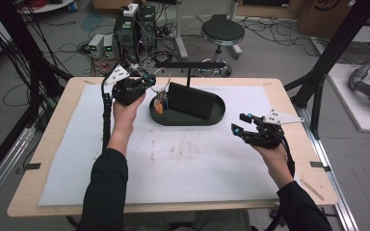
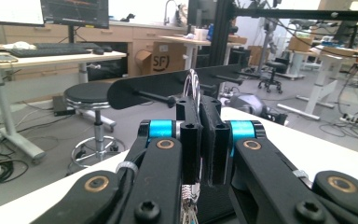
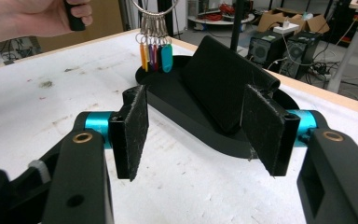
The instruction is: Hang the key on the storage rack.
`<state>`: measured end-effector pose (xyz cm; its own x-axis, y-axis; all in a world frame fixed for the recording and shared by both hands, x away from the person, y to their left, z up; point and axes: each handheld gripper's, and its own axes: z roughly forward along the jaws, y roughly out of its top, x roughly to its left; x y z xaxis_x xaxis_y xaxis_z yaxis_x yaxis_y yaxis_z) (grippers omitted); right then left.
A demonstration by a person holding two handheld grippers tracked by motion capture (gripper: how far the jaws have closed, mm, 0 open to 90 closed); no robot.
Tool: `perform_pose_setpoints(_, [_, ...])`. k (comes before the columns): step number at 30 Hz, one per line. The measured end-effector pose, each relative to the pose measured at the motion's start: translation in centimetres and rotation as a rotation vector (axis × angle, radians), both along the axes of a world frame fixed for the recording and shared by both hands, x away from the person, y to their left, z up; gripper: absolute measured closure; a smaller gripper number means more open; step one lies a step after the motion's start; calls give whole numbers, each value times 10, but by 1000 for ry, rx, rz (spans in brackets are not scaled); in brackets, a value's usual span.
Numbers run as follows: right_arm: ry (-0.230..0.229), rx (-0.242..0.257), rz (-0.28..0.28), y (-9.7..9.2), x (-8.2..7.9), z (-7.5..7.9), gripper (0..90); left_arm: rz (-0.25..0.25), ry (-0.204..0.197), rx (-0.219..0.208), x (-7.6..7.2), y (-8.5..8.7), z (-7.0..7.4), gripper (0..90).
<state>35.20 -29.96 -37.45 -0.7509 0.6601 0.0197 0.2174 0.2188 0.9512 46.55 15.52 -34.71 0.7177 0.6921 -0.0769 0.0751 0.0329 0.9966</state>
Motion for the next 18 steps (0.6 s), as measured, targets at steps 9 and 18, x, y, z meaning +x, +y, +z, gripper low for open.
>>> perform_pose_setpoints(9, [5,-1,6,1,0,0,424,23,32,-8,6,3,-6,866])
perform_pose_setpoints(18, [-1,-1,5,1,0,0,424,38,43,-10,9,2,-10,865])
